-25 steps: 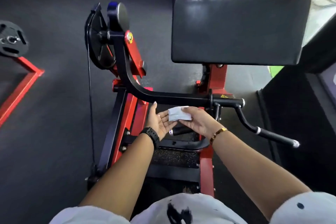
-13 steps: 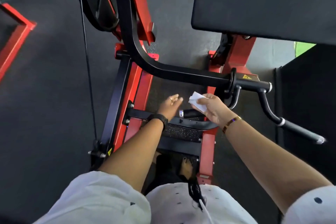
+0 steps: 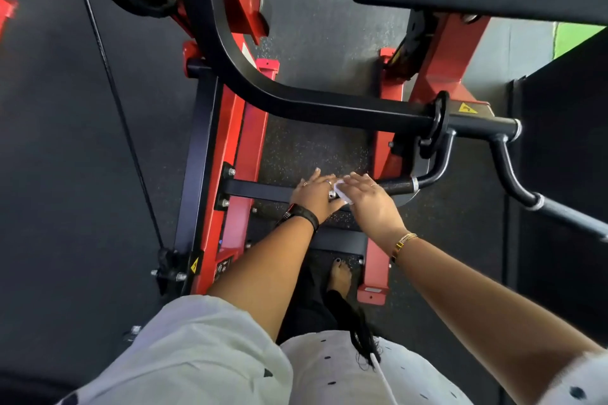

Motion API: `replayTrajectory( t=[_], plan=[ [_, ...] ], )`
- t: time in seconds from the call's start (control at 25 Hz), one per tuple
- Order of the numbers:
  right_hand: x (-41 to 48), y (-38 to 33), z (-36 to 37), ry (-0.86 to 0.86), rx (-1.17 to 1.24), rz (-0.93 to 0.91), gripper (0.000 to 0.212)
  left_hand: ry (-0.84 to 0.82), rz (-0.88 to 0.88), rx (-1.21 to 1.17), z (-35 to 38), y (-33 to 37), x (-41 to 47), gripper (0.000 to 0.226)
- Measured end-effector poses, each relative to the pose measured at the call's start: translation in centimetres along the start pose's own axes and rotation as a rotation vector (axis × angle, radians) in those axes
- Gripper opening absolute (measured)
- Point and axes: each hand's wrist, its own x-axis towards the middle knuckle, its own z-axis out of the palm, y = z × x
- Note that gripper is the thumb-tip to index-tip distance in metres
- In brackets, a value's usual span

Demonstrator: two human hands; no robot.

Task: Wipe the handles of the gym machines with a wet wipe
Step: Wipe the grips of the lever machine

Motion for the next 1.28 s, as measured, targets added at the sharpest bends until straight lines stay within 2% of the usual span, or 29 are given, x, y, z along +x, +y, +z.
replayTrajectory(
  t=[0.08,0.16,0.32,0.48,0.52,0.68,0.84,0.92,1.0,1.12,1.2,1.28],
  plan=[
    [-0.3,-0.5,0.7,-0.024,-0.103,-0.063,0.046,0.007,-0.017,-0.001,0.3,-0.1,0.1,0.052],
    [-0.9,-0.3,0.9,-0.005,-0.175,-0.167,0.038,0.003,-0.018,-0.034,0.2,0.0,0.0,0.050],
    [-2.9,2.9,-0.4,-0.008,-0.314,-0.296,0.043,0.026,-0.017,-0.061,-0.4,0.5,-0.4,0.049],
    [-2.1,4.1,-2.0,-0.020,-0.371,0.038,0.045,0.024,-0.054,-0.152,-0.6,0.7,-0.7,0.052],
    [-1.4,3.3,-1.8,-0.041,-0.354,0.061,0.041,0.025,-0.060,-0.160,-0.6,0.7,-0.7,0.052],
    [-0.4,0.3,0.6,-0.082,-0.306,-0.157,0.040,0.018,-0.059,-0.138,-0.6,0.8,-0.8,0.046],
    [-4.0,3.3,-0.6,-0.060,-0.361,-0.286,0.047,0.003,-0.062,-0.167,-0.9,1.2,-1.1,0.048],
    [-5.4,5.7,-1.9,-0.049,-0.385,-0.242,0.050,0.005,-0.073,-0.178,-1.1,1.4,-1.4,0.052],
    [-5.9,6.8,-2.8,-0.006,-0.391,-0.098,0.051,-0.005,-0.072,-0.177,-1.2,1.7,-1.5,0.052],
    [-4.2,4.6,-2.0,0.003,-0.361,0.095,0.059,-0.012,-0.077,-0.151,-1.6,1.9,-1.6,0.053],
    [-2.4,2.1,-1.0,-0.046,-0.328,0.114,0.058,-0.019,-0.075,-0.124,-1.7,2.1,-1.5,0.052],
    [-1.8,0.7,0.4,-0.084,-0.327,-0.016,0.054,-0.020,-0.062,-0.104,-1.7,2.2,-1.5,0.048]
  ],
)
